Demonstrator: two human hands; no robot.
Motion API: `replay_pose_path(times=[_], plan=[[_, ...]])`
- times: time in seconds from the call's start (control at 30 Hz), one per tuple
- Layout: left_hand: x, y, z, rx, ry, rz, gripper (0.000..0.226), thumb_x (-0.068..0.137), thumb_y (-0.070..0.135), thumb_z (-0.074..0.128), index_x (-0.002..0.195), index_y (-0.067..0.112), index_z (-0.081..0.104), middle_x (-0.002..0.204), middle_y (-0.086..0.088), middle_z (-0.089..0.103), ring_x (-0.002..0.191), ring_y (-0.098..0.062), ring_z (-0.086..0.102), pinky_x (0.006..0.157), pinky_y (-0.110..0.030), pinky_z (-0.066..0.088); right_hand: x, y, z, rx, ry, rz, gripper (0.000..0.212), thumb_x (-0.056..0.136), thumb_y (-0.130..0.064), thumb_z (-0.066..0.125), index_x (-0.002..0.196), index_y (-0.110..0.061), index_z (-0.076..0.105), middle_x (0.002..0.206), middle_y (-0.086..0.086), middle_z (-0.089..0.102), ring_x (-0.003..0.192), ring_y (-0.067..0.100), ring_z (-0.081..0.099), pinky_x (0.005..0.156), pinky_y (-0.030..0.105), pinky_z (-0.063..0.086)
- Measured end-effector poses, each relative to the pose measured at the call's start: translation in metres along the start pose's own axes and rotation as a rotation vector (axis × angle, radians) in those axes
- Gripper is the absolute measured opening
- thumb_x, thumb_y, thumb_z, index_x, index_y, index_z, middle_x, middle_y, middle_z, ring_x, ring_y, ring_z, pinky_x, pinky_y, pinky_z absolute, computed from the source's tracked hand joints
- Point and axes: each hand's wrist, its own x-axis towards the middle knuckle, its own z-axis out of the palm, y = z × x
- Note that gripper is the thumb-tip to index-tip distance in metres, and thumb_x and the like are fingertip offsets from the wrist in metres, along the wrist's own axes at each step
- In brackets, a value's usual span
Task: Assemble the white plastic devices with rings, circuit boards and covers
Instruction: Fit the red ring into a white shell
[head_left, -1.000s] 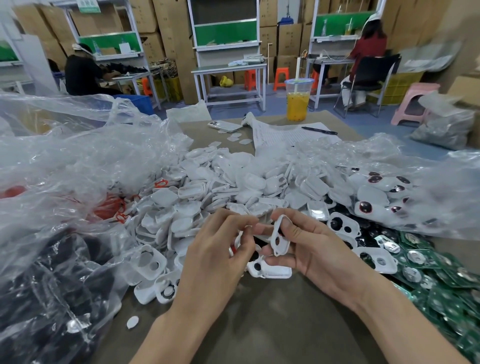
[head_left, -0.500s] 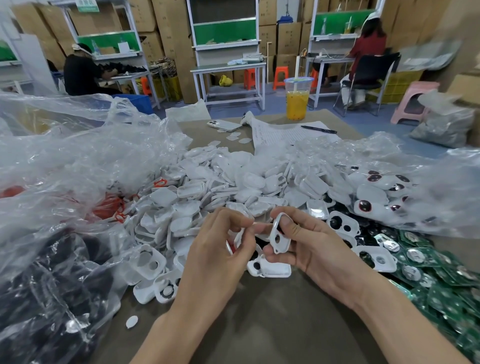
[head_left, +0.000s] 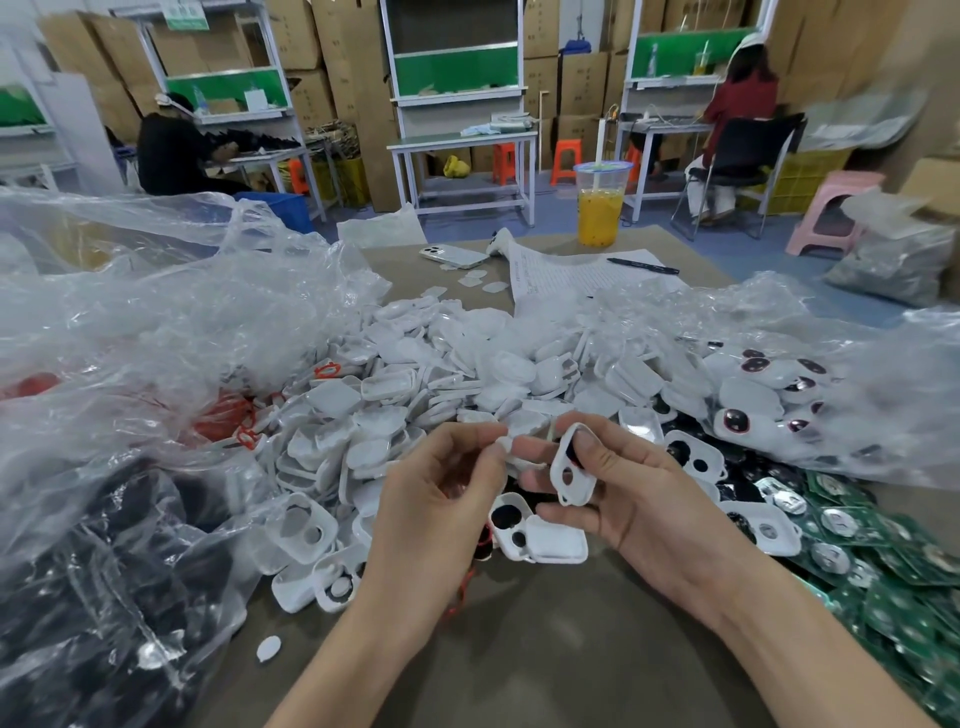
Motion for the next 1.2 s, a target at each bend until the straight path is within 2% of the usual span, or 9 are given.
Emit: replay_pose_path(times=[0.1,0.37,0.5,0.6,0.7,0.77,0.87,1.1,1.2], plan=[[-0.001,-0.003,0.001,0.036,0.015,-0.013,0.018,0.095,0.024,0.068,0.093,0.041,0.073,0.085,0.012,0.076,0.065,-0.002,0.067,0.058,-0.012,0.05,0.0,0.001,0.002,-0.026,0.006,0.012,0.019,0.092,-0.02,0.06,0.105,-0.017,0.075,0.122,0.022,0.069,0.108,0.037,0.07,0.074,0.035,0.061],[0.0,-0.008,0.0,0.546,0.064,0.368,0.026,0.091,0.015,0.07,0.097,0.04,0.065,0.096,0.023,0.061,0.088,-0.003,0.063,0.073,-0.006,0.041,-0.002,0.0,0.009,-0.077,0.055,-0.017,0.027,0.086,-0.023,0.064,0.109,-0.009,0.067,0.113,0.023,0.072,0.088,0.031,0.074,0.07,0.032,0.06],[-0.002,-0.005,0.004,0.384,0.093,0.326,0.038,0.09,0.014,0.071,0.092,0.052,0.064,0.093,0.026,0.068,0.087,0.003,0.065,0.071,-0.006,0.044,0.0,0.003,0.009,-0.03,0.13,-0.069,0.022,0.085,-0.018,0.065,0.104,-0.008,0.069,0.108,0.024,0.073,0.087,0.031,0.075,0.066,0.029,0.06],[-0.006,-0.004,0.009,0.135,0.039,0.116,0.014,0.088,0.037,0.068,0.096,0.048,0.069,0.09,0.024,0.073,0.08,0.001,0.067,0.066,-0.022,0.049,0.004,0.005,0.007,-0.007,0.195,-0.112,0.023,0.083,-0.016,0.066,0.104,-0.008,0.068,0.103,0.02,0.074,0.089,0.032,0.075,0.07,0.03,0.061],[-0.006,-0.005,0.012,0.018,-0.016,0.043,0.016,0.078,0.05,0.067,0.092,0.042,0.071,0.092,0.015,0.075,0.084,-0.004,0.07,0.075,-0.028,0.052,0.003,0.005,0.007,-0.026,0.264,-0.157,0.019,0.079,-0.017,0.069,0.097,-0.013,0.073,0.092,0.018,0.075,0.085,0.031,0.076,0.069,0.031,0.061],[-0.006,-0.005,0.015,0.001,-0.046,0.055,0.009,0.081,0.041,0.069,0.089,0.04,0.072,0.097,0.014,0.074,0.088,-0.006,0.07,0.078,-0.024,0.054,0.002,0.006,0.01,-0.059,0.285,-0.172,0.015,0.075,-0.021,0.072,0.089,-0.021,0.077,0.091,0.018,0.076,0.084,0.03,0.076,0.069,0.031,0.062],[-0.008,-0.008,0.019,0.12,-0.066,0.14,0.016,0.089,0.027,0.072,0.088,0.043,0.071,0.106,0.019,0.069,0.076,-0.002,0.065,0.066,-0.013,0.047,0.0,0.01,0.016,-0.083,0.271,-0.172,0.016,0.076,-0.025,0.072,0.092,-0.022,0.076,0.097,0.021,0.076,0.088,0.037,0.075,0.071,0.032,0.061],[-0.011,-0.013,0.017,0.135,-0.004,0.12,0.013,0.086,0.049,0.063,0.094,0.04,0.069,0.075,0.014,0.067,0.06,-0.004,0.056,0.056,-0.011,0.039,-0.004,0.015,0.018,-0.13,0.194,-0.164,0.014,0.086,-0.022,0.069,0.1,-0.021,0.07,0.102,0.02,0.075,0.091,0.037,0.075,0.076,0.034,0.061],[-0.011,-0.013,0.016,0.071,0.001,0.067,0.003,0.09,0.041,0.068,0.091,0.041,0.07,0.064,0.018,0.06,0.055,-0.004,0.051,0.052,-0.012,0.038,-0.004,0.015,0.019,-0.154,0.16,-0.175,0.009,0.088,-0.021,0.069,0.097,-0.022,0.07,0.104,0.018,0.075,0.096,0.036,0.074,0.079,0.031,0.06]])
